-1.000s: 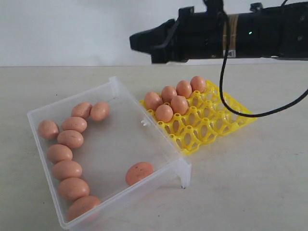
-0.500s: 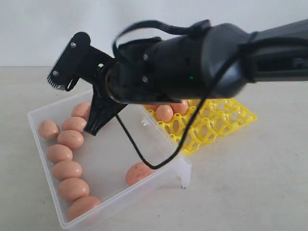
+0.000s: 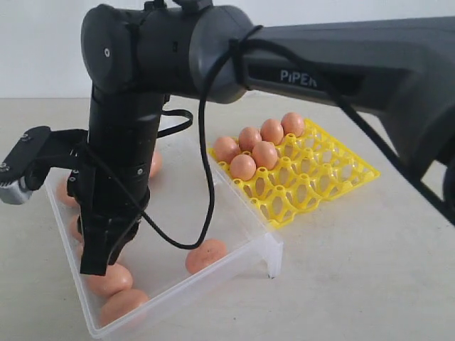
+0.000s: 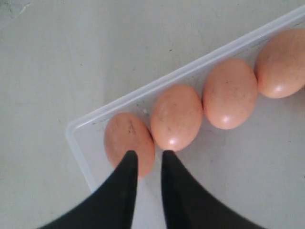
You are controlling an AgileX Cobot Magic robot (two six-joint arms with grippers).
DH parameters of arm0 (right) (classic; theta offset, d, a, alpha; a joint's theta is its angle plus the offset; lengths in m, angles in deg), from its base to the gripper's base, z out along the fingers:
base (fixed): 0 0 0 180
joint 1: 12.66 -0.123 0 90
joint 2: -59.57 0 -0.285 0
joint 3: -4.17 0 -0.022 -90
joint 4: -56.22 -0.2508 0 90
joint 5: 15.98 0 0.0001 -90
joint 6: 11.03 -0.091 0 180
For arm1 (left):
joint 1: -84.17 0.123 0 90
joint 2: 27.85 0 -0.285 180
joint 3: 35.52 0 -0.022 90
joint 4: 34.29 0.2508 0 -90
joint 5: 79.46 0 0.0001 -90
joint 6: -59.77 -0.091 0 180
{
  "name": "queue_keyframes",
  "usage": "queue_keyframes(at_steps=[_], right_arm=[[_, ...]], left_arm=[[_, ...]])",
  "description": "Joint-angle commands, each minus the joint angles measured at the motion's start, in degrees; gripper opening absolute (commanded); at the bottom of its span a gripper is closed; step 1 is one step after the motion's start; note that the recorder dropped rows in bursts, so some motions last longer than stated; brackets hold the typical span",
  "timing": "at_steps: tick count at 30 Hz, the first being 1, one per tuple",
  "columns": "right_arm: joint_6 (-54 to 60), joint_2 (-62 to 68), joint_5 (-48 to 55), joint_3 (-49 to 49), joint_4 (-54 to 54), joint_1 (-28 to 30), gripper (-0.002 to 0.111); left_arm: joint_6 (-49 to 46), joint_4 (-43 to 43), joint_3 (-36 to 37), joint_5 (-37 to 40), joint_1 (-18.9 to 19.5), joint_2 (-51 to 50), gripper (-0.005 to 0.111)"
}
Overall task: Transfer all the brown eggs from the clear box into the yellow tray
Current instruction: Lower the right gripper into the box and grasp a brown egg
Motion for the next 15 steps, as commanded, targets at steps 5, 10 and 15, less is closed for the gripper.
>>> queue_keyframes(at_steps=[5, 10, 15], right_arm=[[-0.6, 4.8, -3.1, -0.3, -0.2, 0.4, 0.058], [-0.6, 6.1, -6.5, -0.3, -0.1, 0.4, 0.058], [-0.6, 7.8, -7.5, -0.3, -0.5, 0.4, 0.058]], left_arm=[[0.0, -0.3, -0.2, 0.0, -0.2, 0.2, -0.004], [0.0, -0.3, -0.2, 0.0, -0.2, 0.2, -0.004], [0.0, -0.3, -0.2, 0.0, -0.2, 0.2, -0.004]])
